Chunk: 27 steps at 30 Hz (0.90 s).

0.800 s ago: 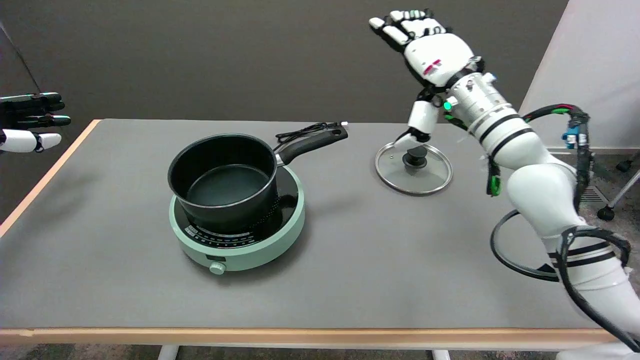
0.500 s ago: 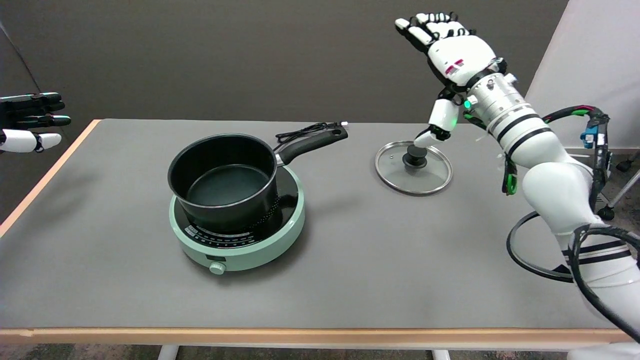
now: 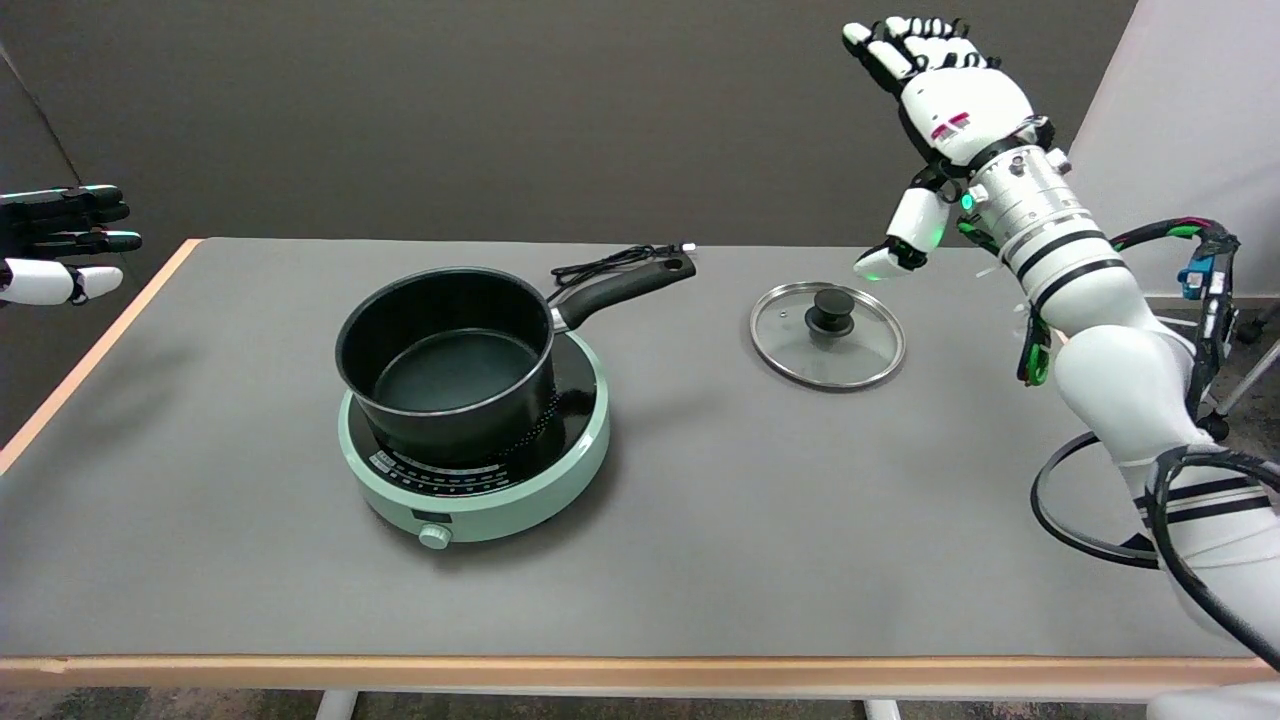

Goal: Pick up the pot lid.

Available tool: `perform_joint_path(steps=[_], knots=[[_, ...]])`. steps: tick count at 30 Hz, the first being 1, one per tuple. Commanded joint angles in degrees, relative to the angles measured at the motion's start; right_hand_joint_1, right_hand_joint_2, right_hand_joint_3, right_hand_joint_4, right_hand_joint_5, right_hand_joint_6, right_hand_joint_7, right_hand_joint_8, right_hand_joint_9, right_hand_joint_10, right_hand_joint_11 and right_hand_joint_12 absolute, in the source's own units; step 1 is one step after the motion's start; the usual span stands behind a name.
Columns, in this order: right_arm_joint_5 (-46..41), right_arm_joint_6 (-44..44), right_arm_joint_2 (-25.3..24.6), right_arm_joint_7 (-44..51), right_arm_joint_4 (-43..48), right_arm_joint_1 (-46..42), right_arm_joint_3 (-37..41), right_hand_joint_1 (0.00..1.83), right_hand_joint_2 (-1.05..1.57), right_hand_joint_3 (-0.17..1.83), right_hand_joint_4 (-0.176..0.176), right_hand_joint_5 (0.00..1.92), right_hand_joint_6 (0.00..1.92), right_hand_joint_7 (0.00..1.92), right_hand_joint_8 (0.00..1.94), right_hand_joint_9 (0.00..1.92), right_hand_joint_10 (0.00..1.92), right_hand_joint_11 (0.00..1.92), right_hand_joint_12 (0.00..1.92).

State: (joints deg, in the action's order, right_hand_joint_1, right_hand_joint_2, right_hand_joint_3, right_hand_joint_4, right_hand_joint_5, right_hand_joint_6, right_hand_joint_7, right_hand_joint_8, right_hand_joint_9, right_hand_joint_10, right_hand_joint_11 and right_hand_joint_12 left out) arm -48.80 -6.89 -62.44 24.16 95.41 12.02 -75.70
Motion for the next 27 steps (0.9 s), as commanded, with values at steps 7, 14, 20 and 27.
perform_joint_path(steps=[7,14,20,27], knots=[[-0.1,8.22,0.09,-12.64,-8.88,0.32,0.83,1.11,-0.71,1.19,0.176,0.01,0.01,0.01,0.01,0.01,0.01,0.01,0.01],[-0.45,8.22,-0.07,-12.6,-7.74,-0.59,3.1,1.11,-0.72,1.26,0.176,0.01,0.01,0.01,0.01,0.01,0.01,0.01,0.01],[-0.27,9.38,-0.11,-12.53,-5.9,-2.18,4.12,1.11,-0.73,1.31,0.176,0.01,0.01,0.01,0.01,0.01,0.01,0.01,0.01],[0.11,10.43,1.02,-12.64,-6.71,-2.79,3.36,1.13,-0.8,1.37,0.176,0.01,0.01,0.01,0.01,0.01,0.01,0.01,0.01]])
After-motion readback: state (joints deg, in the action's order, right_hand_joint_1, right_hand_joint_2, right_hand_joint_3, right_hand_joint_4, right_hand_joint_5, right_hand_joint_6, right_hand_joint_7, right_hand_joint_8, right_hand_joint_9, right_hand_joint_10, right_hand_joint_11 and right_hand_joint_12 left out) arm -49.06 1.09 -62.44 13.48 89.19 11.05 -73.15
